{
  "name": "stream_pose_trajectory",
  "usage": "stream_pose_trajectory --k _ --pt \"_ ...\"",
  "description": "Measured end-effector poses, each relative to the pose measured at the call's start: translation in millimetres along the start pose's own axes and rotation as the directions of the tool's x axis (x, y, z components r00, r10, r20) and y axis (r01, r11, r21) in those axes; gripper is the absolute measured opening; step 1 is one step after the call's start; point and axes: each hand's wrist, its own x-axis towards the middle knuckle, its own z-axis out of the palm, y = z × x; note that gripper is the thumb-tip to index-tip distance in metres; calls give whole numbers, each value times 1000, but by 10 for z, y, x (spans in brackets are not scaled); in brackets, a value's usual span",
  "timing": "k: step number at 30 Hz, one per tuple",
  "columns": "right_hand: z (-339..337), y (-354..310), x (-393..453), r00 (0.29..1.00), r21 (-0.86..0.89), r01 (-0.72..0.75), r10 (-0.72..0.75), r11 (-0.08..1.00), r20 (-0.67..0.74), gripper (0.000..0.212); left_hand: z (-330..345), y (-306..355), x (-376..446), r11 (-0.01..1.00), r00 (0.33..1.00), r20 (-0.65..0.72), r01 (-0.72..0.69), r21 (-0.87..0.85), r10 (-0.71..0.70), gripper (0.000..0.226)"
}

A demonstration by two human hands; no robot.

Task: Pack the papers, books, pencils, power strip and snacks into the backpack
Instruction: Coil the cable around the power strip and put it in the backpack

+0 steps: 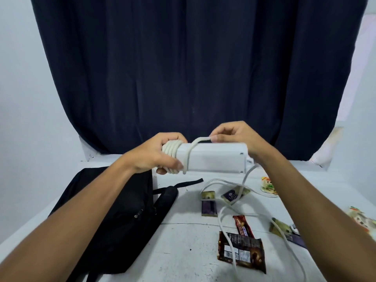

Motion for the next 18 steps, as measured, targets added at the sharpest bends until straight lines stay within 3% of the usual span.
stream_pose_trajectory --k 2,3,4,7,9,12,14,18 --pt "97 66 -38 995 136 -93 98 986 -31 66 12 -12 15 990 998 -37 -48 -133 43 36" --pt "138 107 -102 992 170 -114 122 979 -34 72 12 -29 16 984 997 -60 -53 -171 43 39" --pt "177 197 -125 991 127 -133 134 983 -3 61 9 -49 10 980 996 -77 -49 -195 35 41" --pt "267 343 -255 979 36 -137 130 990 156 3 21 -88 -20 972 996 -92 -30 -234 8 46" --pt "387 389 -302 979 193 -131 95 972 183 19 55 -88 -2 973 991 -132 -18 -231 -13 50" --pt "600 406 -279 997 405 -83 75 911 37 40 126 -72 44 972 979 -195 13 -233 -60 49" --pt "688 371 -271 995 482 -75 100 873 -27 36 167 -59 58 973 977 -205 7 -231 -56 53" --pt "759 307 -280 989 585 -113 149 803 -13 38 280 -44 62 985 977 -211 -50 -163 15 76"
